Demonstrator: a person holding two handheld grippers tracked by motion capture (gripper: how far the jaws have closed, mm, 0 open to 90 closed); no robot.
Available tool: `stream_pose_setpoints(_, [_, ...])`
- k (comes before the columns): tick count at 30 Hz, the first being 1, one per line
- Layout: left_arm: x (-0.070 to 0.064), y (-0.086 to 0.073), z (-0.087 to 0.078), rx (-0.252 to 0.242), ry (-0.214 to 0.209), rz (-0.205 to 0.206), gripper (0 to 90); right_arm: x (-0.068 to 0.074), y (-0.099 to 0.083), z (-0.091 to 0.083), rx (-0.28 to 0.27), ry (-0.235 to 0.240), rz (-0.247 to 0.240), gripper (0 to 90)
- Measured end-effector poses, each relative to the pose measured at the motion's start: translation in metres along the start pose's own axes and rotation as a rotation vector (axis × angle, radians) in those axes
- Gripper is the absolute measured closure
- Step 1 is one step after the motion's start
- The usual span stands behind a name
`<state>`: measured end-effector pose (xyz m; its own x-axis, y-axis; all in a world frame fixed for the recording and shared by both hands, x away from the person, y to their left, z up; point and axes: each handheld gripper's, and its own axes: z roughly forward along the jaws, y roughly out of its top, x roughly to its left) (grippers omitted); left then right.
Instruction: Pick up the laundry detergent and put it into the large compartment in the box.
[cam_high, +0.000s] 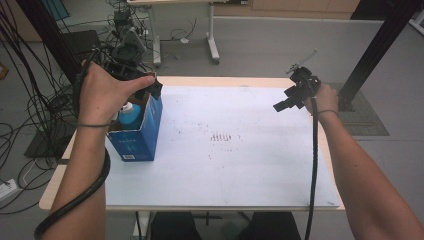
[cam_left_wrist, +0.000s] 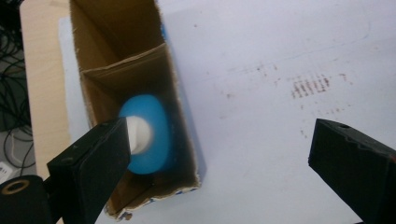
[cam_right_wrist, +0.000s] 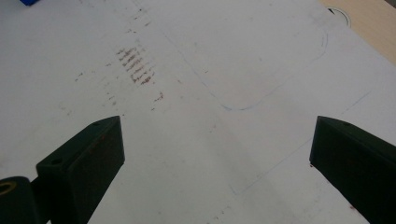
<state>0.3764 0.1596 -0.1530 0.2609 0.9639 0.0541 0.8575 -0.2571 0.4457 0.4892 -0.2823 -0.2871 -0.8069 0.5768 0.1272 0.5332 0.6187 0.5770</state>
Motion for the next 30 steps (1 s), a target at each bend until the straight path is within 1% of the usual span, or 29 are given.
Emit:
stream_pose_setpoints(1, [-0.002, 0.0, -0.001, -0.003, -0.01, 0.008, 6.0, 0.0, 0.0, 0.0, -0.003, 0.002, 0.0, 2.9])
stream_pose_setpoints(5, [-0.011, 0.001, -0.002, -0.005, -0.024, 0.027, 5.9, 0.001, 0.0, 0.0, -0.002, 0.002, -0.002, 2.9])
stream_pose_setpoints(10, [-0.028, -0.001, -0.006, 0.001, -0.056, 0.081, 5.7, 0.002, 0.0, -0.003, -0.001, -0.002, -0.002, 2.9])
stream_pose_setpoints(12, [-0.034, -0.001, -0.007, 0.003, -0.083, 0.101, 5.7, 0.003, 0.001, -0.004, -0.001, -0.005, -0.003, 2.9])
stream_pose_setpoints(14, [-0.04, -0.001, -0.007, 0.012, -0.087, 0.126, 5.8, 0.003, 0.001, -0.004, -0.002, -0.006, -0.004, 2.9])
stream_pose_setpoints(15, [-0.043, -0.001, -0.007, 0.014, -0.098, 0.131, 5.9, 0.004, 0.001, -0.005, 0.0, -0.006, -0.003, 2.9])
stream_pose_setpoints(18, [-0.051, -0.001, -0.007, 0.021, -0.109, 0.16, 5.9, 0.006, 0.001, -0.007, -0.006, -0.008, -0.004, 2.9])
stream_pose_setpoints(20, [-0.056, -0.001, -0.005, 0.024, -0.129, 0.169, 5.9, 0.006, 0.001, -0.008, -0.006, -0.011, -0.007, 2.9])
stream_pose_setpoints(22, [-0.06, -0.002, -0.003, 0.026, -0.139, 0.18, 6.0, 0.007, 0.001, -0.009, -0.003, -0.013, -0.006, 2.9])
stream_pose_setpoints(25, [-0.068, -0.004, 0.004, 0.037, -0.145, 0.197, 6.1, 0.008, 0.002, -0.008, -0.004, -0.012, -0.006, 2.9])
stream_pose_setpoints(30, [-0.074, -0.007, 0.016, 0.058, -0.154, 0.209, 6.4, 0.008, 0.004, -0.006, -0.001, -0.009, -0.012, 2.9])
